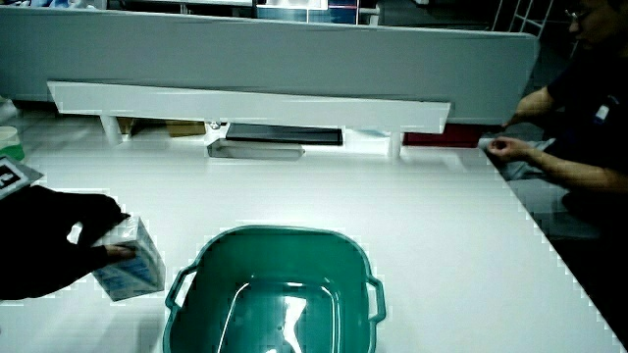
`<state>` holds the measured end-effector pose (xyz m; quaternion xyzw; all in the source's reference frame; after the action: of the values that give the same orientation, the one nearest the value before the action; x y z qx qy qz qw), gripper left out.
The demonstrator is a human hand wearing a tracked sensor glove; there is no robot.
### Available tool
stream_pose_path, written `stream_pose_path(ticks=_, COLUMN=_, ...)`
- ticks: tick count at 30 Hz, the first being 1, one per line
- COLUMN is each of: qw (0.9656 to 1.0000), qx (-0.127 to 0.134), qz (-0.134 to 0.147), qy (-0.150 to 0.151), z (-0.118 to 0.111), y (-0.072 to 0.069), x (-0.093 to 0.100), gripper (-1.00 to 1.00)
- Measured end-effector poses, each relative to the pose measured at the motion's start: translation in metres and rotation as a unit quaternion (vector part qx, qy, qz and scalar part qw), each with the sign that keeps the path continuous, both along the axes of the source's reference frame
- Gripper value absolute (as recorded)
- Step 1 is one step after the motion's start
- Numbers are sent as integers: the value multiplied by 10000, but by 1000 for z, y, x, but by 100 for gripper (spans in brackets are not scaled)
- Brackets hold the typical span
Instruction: Place milk
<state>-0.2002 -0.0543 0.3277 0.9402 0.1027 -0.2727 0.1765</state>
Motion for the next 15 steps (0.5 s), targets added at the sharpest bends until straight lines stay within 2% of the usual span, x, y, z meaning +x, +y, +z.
stream_pose_path(ticks=1, qw=10000, qx=-22, qz=-7, qy=-83, z=1, y=0, x=0, gripper=0)
stream_pose_path(ticks=2, qw=9996, qx=-258, qz=83, qy=20, z=13, y=-2, x=-7, gripper=0)
stream_pose_path(ticks=3, qw=9996, qx=-143, qz=45, qy=236, z=5, y=-1, x=-1, gripper=0)
stream_pose_path(ticks=4, qw=9996, qx=-265, qz=41, qy=-5, z=10, y=-2, x=-4, gripper=0)
stream_pose_path(ticks=7, qw=9995, qx=-313, qz=70, qy=-19, z=14, y=-2, x=-4, gripper=0)
stream_pose_path(ticks=15, qw=9991, qx=-402, qz=-77, qy=-122, z=22, y=-5, x=-7, gripper=0)
